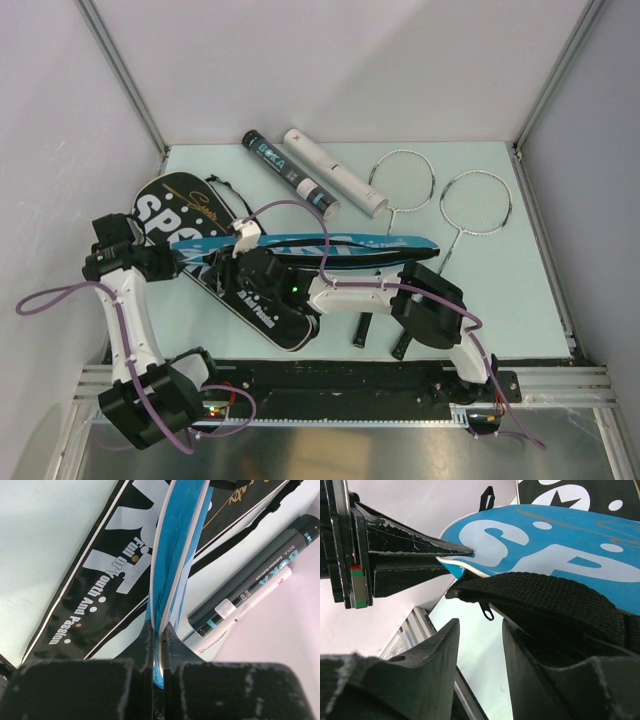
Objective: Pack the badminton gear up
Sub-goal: Zip the racket bag at the center of the board, then pick up the racket bag from the center of the board.
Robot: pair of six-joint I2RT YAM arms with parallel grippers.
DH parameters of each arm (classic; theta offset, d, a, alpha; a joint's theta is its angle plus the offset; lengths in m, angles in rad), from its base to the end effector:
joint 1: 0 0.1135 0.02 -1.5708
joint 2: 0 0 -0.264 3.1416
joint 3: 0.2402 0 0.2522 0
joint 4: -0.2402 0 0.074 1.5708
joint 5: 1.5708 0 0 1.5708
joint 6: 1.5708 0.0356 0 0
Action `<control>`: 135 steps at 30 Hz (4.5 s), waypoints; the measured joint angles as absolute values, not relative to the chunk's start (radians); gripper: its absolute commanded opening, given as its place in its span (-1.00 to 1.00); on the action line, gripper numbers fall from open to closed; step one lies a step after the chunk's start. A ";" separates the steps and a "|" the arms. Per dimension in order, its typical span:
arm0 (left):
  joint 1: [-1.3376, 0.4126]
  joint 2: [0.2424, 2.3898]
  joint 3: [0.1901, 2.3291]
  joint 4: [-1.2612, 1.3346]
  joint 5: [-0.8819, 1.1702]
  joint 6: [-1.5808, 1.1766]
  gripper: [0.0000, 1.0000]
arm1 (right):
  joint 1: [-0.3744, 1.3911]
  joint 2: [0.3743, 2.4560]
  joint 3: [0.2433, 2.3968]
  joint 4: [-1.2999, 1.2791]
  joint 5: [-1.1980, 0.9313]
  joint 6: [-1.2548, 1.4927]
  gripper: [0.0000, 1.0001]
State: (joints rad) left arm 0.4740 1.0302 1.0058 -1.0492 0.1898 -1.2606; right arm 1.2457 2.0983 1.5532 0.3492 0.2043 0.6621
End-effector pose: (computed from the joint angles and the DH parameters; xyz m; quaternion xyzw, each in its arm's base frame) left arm 0.1654 0.0773 0.2981 -0.7207 0.6420 -0.1787 0.1910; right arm 0.1666 0.4717 0.2447 -0.1592 0.7550 0.4693 0.4295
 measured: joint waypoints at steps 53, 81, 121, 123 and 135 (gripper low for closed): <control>0.474 0.979 0.952 -1.045 0.213 -1.285 -1.00 | 1.201 1.732 1.101 0.279 0.416 0.572 -1.00; 0.544 1.063 1.106 -1.226 0.213 -1.199 -1.00 | 0.173 1.097 0.426 -0.037 0.213 0.740 -1.00; 0.565 1.033 1.134 -1.221 0.171 -1.177 -0.65 | 0.971 1.425 0.618 0.451 0.044 -0.757 0.17; 0.565 1.033 1.134 -1.221 0.170 -1.174 -0.43 | 0.971 1.477 0.656 0.479 0.047 -0.783 -0.35; 0.561 1.052 1.320 -1.200 0.108 -1.059 0.70 | 0.979 1.435 0.730 0.363 0.134 -0.689 -1.00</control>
